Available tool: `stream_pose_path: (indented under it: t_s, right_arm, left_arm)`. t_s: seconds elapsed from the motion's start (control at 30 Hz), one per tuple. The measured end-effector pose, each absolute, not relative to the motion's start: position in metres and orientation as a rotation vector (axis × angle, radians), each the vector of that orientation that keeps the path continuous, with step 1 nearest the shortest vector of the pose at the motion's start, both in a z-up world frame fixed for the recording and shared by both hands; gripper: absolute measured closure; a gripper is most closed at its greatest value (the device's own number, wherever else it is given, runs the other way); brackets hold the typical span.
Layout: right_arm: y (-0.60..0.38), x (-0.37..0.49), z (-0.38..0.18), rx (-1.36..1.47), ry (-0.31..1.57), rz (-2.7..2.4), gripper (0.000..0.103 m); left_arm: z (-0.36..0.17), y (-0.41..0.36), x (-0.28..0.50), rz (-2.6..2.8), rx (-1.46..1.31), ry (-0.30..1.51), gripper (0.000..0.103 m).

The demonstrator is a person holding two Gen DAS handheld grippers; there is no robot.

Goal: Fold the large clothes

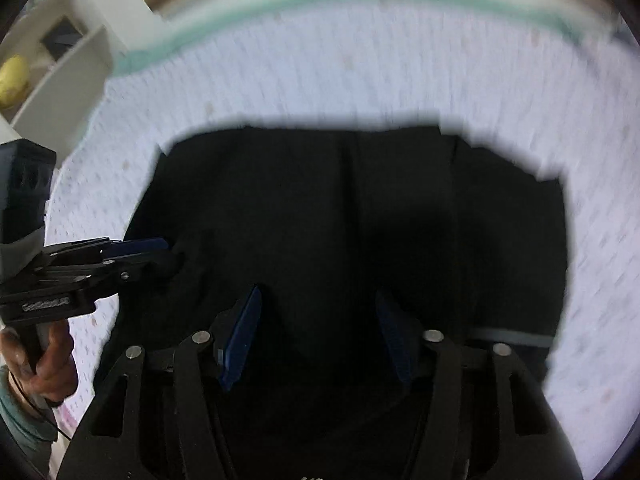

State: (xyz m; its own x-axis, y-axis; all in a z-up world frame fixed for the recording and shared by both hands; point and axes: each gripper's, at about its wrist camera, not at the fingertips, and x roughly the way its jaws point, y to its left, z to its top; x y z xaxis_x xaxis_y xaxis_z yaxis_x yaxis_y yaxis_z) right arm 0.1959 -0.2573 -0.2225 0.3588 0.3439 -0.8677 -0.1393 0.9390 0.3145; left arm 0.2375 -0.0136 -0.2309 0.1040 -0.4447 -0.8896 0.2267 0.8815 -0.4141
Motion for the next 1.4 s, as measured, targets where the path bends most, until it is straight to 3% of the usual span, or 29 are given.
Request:
stream_pose_path:
  t_s: [0.07, 0.2, 0.4, 0.5, 0.73, 0.9, 1.0, 1.13, 1.4]
  right_arm:
    - [-0.266, 0.187, -0.249, 0.263, 1.162, 0.320, 0.047]
    - [-0.272, 0.180, -0.249, 0.297, 1.150, 0.296, 0.048]
    - [-0.261, 0.147, -0.190, 0.179, 1.055, 0.308, 0.047]
    - [-0.253, 0.132, -0.176, 0.102, 1.021, 0.297, 0.047]
    - [-0.228, 0.151, -0.245, 0.023, 1.173, 0.241, 0.048]
    - [-0.237, 0.150, -0.236, 0.103, 1.197, 0.203, 0.049]
    - [-0.250, 0.118, -0.202, 0.118, 1.130, 0.223, 0.049]
    - [-0.283, 0.057, -0.175, 0.148, 1.077, 0.204, 0.044]
    - [-0.356, -0.051, -0.190, 0.273, 1.200, 0.062, 0.043]
  left_arm:
    - [-0.238, -0.009, 0.237, -0.506, -0.235, 1.371, 0.070]
    - [-0.230, -0.006, 0.232, -0.510, -0.245, 1.350, 0.071]
    - [-0.187, -0.013, 0.188, -0.560, -0.094, 1.271, 0.069]
    - [-0.179, -0.008, 0.170, -0.594, -0.160, 1.253, 0.065]
    - [-0.255, -0.007, 0.182, -0.519, -0.256, 1.388, 0.064]
    - [-0.221, 0.000, 0.170, -0.503, -0.214, 1.371, 0.064]
    - [-0.185, 0.023, 0.146, -0.482, -0.202, 1.326, 0.064]
    - [-0.156, 0.087, 0.095, -0.392, -0.262, 1.289, 0.047]
    - [-0.160, 0.178, -0.011, -0.229, -0.398, 1.377, 0.047]
